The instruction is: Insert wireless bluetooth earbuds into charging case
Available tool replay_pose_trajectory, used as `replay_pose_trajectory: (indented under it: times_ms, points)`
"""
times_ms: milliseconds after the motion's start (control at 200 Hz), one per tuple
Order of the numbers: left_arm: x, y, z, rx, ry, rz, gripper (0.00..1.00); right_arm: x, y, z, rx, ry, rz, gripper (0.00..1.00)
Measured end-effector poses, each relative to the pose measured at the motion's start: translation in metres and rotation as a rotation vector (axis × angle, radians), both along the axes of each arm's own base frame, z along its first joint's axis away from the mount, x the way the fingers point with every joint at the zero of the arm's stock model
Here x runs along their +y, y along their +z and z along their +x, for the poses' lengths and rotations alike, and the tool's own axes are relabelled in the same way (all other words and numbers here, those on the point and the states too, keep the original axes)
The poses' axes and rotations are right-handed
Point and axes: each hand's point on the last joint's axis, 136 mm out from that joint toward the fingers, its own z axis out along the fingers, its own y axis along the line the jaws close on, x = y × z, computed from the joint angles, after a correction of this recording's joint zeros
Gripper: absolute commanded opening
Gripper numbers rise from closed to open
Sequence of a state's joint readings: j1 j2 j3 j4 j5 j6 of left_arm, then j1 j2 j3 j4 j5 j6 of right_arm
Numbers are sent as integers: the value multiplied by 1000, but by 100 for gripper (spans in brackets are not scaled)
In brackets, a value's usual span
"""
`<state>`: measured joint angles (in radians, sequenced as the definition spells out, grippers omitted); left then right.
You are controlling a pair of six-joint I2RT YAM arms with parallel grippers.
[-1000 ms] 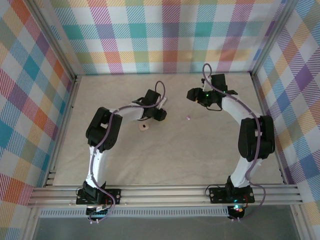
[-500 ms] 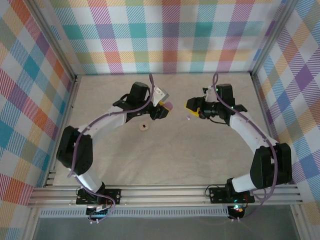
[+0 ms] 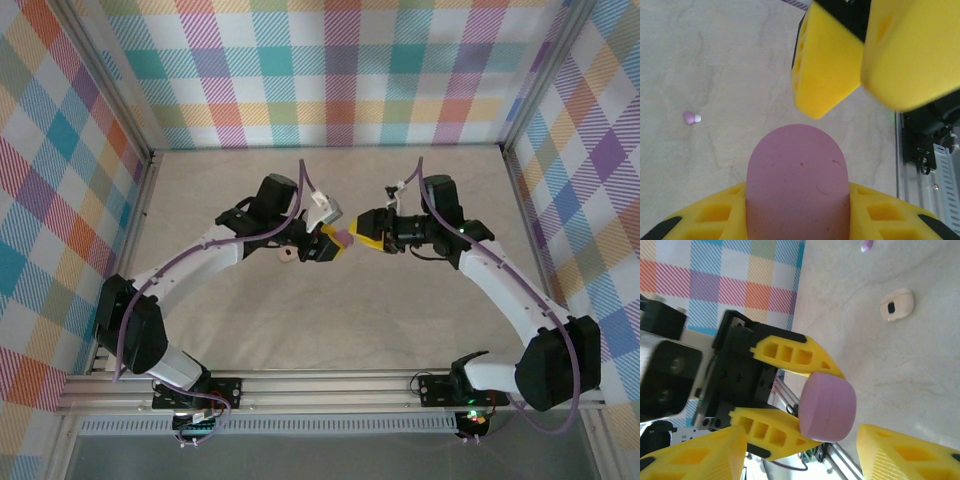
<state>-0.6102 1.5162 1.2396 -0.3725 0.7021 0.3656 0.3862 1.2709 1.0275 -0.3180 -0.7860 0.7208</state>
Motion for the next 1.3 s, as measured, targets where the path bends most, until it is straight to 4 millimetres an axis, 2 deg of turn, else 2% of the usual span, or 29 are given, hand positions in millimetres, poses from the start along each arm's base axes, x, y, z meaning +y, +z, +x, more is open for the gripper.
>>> replay_pose_trajectory:
  times_ms: [200, 415, 525, 630, 715, 835, 850, 860, 865, 880, 985, 1085, 1195, 1300]
  points:
    - [3, 11, -9, -6, -16, -14, 26, 6, -10, -16, 36, 39, -64, 63]
    - [-1, 12, -17, -4, -36, -13, 27, 10, -9, -19, 49, 50, -53, 61]
    - [-4, 12, -22, -1, -47, -11, 27, 13, -10, -19, 69, 56, -45, 51]
    - [-4, 12, -23, -1, -49, -11, 29, 16, -11, -19, 87, 62, -33, 29]
    - [-3, 13, -22, -12, -40, -6, 38, 17, -8, -18, 111, 51, -14, 13]
    - [2, 15, -21, -47, -12, -9, 60, 20, -6, -16, 117, 44, 8, 9]
    - [3, 15, -21, -47, -1, -13, 68, 20, -6, -15, 118, 42, 11, 8]
    - [4, 15, -22, -53, 0, -14, 87, 20, -6, -15, 116, 42, 13, 8]
    - [4, 15, -22, -58, 1, -14, 94, 20, -6, -15, 115, 41, 14, 8]
    - [5, 15, -22, -65, 10, -16, 99, 20, -6, -14, 117, 38, 17, 8]
    - [18, 19, -18, -133, 113, -35, 100, 21, -7, -12, 119, 19, 31, 7]
    - [38, 34, -8, -219, 268, -68, 100, 19, -4, -10, 115, -9, 40, 7]
    - [67, 51, 8, -283, 485, -104, 100, 17, 8, -7, 78, -43, 56, 7]
    - [83, 62, 6, -313, 560, -131, 98, 16, 22, -4, 43, -73, 92, 7]
